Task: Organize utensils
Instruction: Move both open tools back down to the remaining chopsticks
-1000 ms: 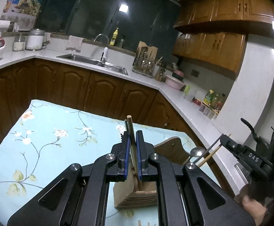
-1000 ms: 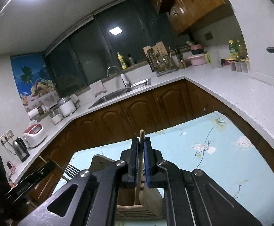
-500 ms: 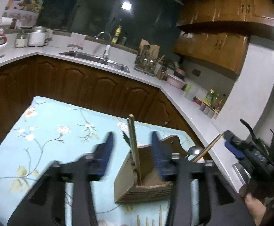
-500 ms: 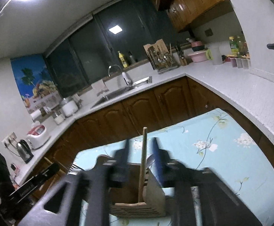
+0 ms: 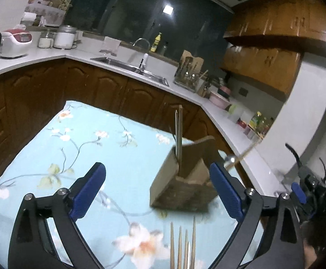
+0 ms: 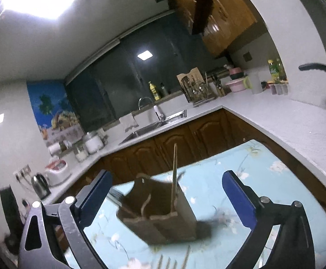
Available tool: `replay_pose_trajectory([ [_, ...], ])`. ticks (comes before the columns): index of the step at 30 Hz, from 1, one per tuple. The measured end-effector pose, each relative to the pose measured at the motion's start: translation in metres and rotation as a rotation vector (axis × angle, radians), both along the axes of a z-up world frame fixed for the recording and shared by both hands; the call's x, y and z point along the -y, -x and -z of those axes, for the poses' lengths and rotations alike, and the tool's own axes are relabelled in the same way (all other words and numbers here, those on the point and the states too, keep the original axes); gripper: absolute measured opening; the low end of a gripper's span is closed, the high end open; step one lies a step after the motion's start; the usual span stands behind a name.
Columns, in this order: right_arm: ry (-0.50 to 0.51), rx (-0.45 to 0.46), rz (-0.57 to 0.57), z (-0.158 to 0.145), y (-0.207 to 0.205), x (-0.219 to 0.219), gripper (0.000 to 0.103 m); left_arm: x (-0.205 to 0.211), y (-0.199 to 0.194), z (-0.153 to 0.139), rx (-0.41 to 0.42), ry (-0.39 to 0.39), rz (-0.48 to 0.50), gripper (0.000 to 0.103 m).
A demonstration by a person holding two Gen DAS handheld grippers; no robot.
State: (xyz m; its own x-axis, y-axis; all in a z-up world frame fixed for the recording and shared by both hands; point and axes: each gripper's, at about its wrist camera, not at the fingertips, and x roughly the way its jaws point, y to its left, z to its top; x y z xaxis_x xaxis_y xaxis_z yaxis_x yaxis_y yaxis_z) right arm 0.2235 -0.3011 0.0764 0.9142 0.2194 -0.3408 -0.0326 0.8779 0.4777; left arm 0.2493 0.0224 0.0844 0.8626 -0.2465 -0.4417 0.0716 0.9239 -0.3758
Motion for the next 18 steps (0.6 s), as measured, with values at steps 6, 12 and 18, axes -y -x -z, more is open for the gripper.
replay_pose_trajectory([
  [6,0.079,-0.042,-0.015,0.01,0.047,-0.007,0.1,0.002,0.035,0.018,-0.047,-0.037,0.023,0.096],
  [12,0.103,-0.113,-0.013,0.03,0.084,-0.009,0.1,-0.003,0.064,0.041,-0.094,-0.033,0.033,0.096],
  [18,0.114,-0.205,-0.014,0.059,0.102,-0.014,0.1,-0.008,0.077,0.064,-0.158,-0.048,0.037,0.096],
])
